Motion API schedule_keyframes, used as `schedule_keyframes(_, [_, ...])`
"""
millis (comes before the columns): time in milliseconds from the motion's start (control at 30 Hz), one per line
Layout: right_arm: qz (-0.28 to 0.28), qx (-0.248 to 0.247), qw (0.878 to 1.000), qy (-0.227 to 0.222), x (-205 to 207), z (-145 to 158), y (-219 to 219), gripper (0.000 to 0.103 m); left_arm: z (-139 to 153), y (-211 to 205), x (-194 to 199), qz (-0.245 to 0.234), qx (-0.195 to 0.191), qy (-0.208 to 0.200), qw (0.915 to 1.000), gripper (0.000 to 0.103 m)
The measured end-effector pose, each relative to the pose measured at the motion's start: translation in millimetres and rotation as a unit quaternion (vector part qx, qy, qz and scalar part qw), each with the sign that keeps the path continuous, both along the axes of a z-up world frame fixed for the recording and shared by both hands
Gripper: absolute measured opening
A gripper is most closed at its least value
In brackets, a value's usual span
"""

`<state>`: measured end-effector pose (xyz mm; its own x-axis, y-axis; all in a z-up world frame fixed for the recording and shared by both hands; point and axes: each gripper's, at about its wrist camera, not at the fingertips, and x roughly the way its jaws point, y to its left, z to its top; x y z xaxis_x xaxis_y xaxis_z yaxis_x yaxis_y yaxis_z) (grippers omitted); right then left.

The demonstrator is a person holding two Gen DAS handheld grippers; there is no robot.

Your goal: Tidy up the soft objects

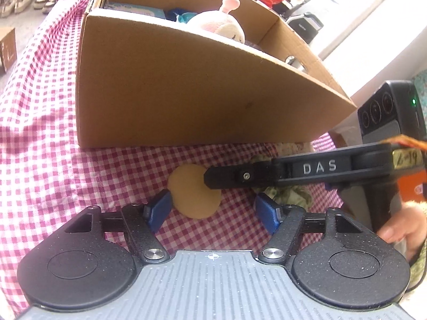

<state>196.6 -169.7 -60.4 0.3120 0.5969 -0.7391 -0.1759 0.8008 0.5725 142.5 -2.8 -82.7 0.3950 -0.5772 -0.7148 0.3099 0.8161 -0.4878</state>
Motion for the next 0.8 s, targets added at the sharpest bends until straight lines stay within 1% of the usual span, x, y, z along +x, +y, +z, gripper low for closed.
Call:
schedule_keyframes(167, [-0.008,0.044,0.999,0.023,5,-9,-13,0.022,-1,0,5,0.01,-0.015,0.009,0.9998,0.071])
schedule_keyframes(300, [-0.012,0.069,0.997,0.036,8,-12,-20,0.022,-2,2,4,0.018,-0.037,0.015,0.999,0.071])
schedule_keyframes(533, [-0.023,0.114,0.992,0.057,13,-24,-35,0.022,3,4,-5,0.018,-0.057,-0.005,0.9982,0.071])
schedule_keyframes(700, [-0.027,0.13,0.989,0.063,15,-28,-42,0.021,1,3,-3,0.023,-0.07,-0.001,0.9973,0.071])
schedule_keyframes(800, [-0.029,0.136,0.988,0.065,17,-30,-44,0.021,-4,1,1,0.027,-0.081,0.008,0.9963,0.071])
